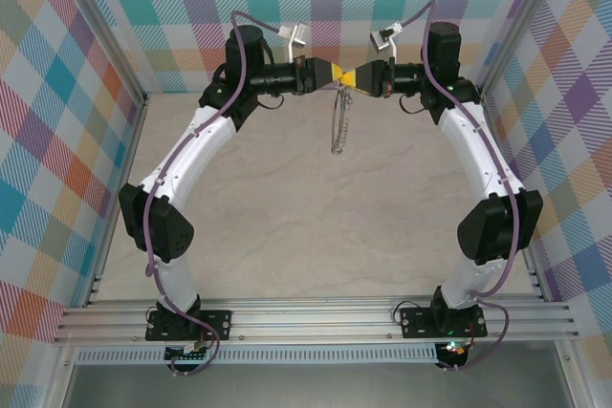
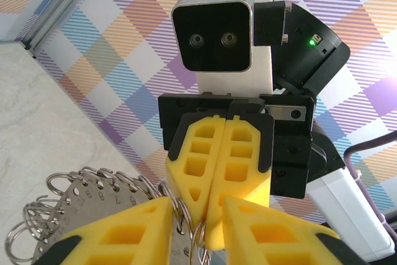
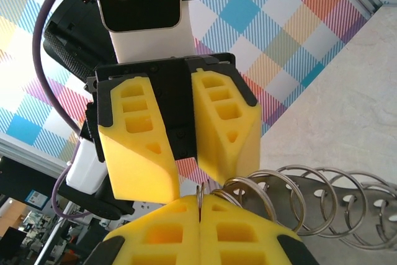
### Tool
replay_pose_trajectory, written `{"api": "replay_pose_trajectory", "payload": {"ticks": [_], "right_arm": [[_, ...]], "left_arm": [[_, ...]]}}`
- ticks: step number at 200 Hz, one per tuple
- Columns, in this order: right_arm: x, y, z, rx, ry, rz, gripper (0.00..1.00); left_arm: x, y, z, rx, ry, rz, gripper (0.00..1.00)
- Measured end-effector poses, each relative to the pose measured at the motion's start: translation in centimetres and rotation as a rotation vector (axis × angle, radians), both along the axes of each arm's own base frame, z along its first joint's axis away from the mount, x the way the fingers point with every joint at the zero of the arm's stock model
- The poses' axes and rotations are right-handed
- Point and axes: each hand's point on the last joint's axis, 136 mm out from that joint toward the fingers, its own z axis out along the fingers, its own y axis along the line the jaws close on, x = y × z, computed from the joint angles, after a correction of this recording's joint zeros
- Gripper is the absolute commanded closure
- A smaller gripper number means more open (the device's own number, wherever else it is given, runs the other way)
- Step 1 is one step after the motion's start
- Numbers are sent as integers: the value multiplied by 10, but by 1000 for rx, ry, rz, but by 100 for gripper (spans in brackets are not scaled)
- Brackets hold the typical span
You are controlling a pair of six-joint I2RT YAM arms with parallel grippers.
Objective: Put the keys on the keyring
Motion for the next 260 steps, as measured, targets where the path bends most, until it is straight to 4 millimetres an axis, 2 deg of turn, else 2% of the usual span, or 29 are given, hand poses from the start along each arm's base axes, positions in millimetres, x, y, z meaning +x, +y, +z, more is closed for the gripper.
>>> {"api": "replay_pose_trajectory", "payload": {"ticks": [53,79,171,190,199,246,260], "right_arm": [[1,0,0,-1,-1,-5,100],[2,0,0,-1,-4,-8,100],[5,0,-3,7,14,-15,100],[5,0,-3,10,15,-11,100],[5,0,-4,11,15,-9,100],[4,-3,-6,12,18,-19,100],[5,-3,-6,10,23,-34,88]], "left_arm": [[-2,-1,-1,-1,2,-13,76],[-2,-1,-1,-1,5,-14,82],[-3,-3,-4,-8,7,-27,86],[-3,-3,-5,-8,9,-30,92],[-3,-4,-5,-7,10,-30,100],[-4,-5,-7,0,10,-31,100],[-2,-5,-7,1,9,-19,100]]}}
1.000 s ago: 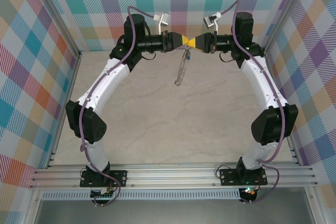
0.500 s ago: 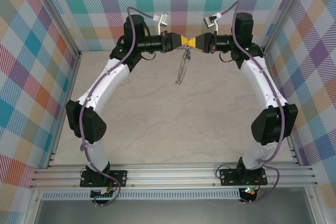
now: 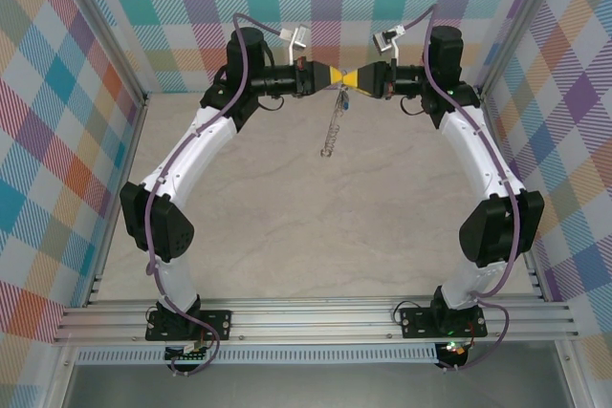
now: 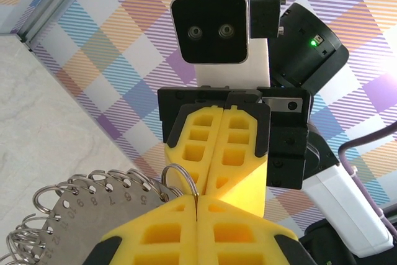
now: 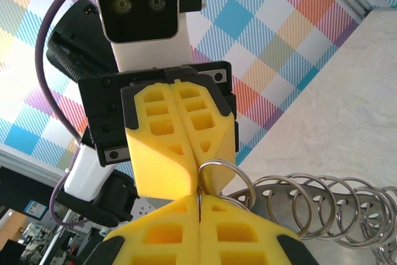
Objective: Put the keys on the keyring
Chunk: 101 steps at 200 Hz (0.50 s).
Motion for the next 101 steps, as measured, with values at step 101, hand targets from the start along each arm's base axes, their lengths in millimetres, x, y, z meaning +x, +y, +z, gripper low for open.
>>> {"api": "replay_pose_trajectory", "payload": {"ticks": [101], "right_arm": [[-3,-7,14,4,-53,-109,55]], "left_arm": [[-4,11,26,-52,-77,180,100]]}}
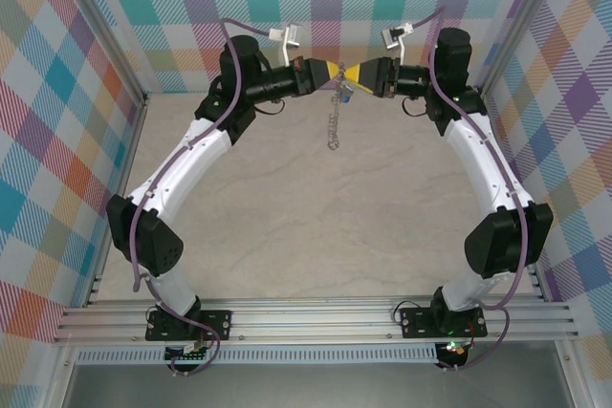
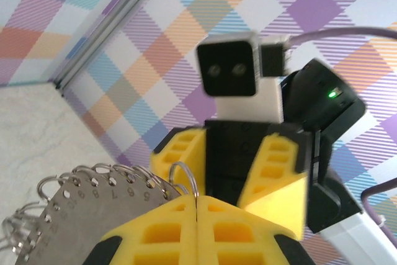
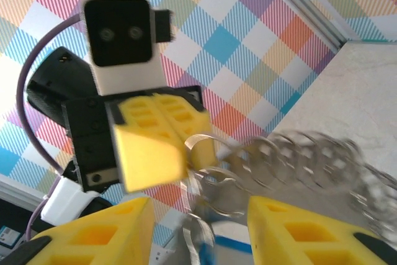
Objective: Put the keys on the keyring
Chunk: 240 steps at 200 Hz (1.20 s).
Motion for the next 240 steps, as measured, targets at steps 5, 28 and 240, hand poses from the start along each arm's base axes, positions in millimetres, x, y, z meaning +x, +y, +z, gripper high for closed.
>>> {"api": "replay_pose_trajectory", "payload": {"ticks": [5,28,240], "right_arm": [[0,0,-1,-1,2,-5,54],[3,-1,-8,-5,13,-22,54],[-14,-38,3,-99,-67,-432,43]], "left_arm": [[-1,1,4,-8,-10,0,100],[-5,3,19,-39,-43,5,100],[13,13,26,-69,-30,127,100]]}}
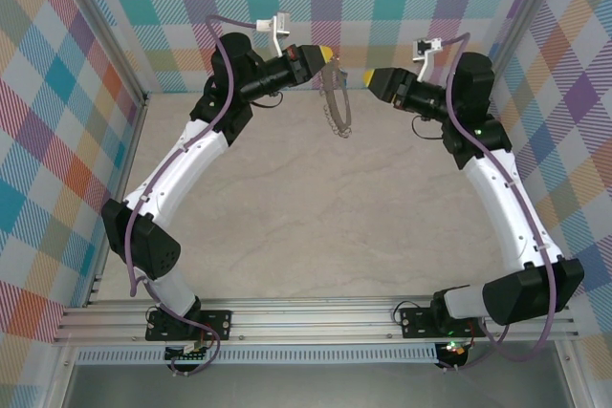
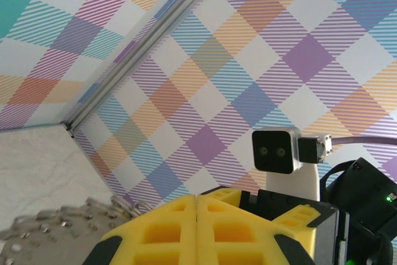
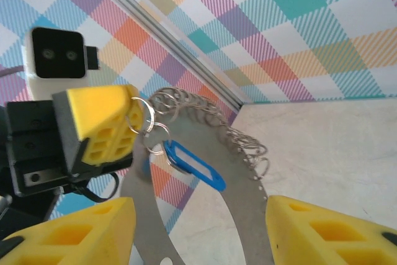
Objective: Put the keys on the keyring
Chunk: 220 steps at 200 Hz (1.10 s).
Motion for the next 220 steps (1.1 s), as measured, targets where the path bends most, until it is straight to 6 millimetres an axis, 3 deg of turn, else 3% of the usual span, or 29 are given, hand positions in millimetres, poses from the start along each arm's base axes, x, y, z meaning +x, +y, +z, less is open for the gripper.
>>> {"api": "replay_pose_trajectory", "payload": {"ticks": [52,94,157,220], "right_arm": [[5,14,-20,-57,24,14,42],[13,27,-24,-84,19,43,42],[4,47,4,-97,-73,92,43],[8,38,15,-98,-95,51,46]], "left_arm": [[-1,0,7,-27,-11,-6,100],[-4,0,16,-55,-30,-19,100],[-9,-1,25,-70,-44,-41,100],[-14,-2,27,-73,-59,-65,100]]}}
